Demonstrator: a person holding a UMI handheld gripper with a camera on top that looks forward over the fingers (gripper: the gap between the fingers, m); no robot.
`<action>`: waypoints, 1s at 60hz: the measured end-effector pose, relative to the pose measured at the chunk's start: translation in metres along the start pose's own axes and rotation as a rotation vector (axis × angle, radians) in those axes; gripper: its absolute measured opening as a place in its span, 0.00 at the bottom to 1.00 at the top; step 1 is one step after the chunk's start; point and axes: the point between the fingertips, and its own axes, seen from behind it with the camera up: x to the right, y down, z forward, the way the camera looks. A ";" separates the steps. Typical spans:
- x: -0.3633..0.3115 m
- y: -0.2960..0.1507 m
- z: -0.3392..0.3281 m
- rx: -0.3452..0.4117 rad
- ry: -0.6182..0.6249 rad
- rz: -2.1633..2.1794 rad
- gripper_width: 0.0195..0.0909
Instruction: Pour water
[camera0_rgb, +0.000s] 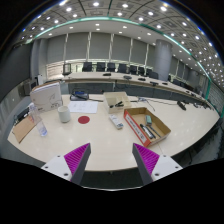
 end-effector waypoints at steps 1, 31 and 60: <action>-0.001 0.000 0.000 0.000 -0.003 -0.003 0.93; -0.191 0.020 0.034 -0.024 -0.168 -0.104 0.94; -0.447 -0.013 0.153 0.154 -0.268 -0.043 0.93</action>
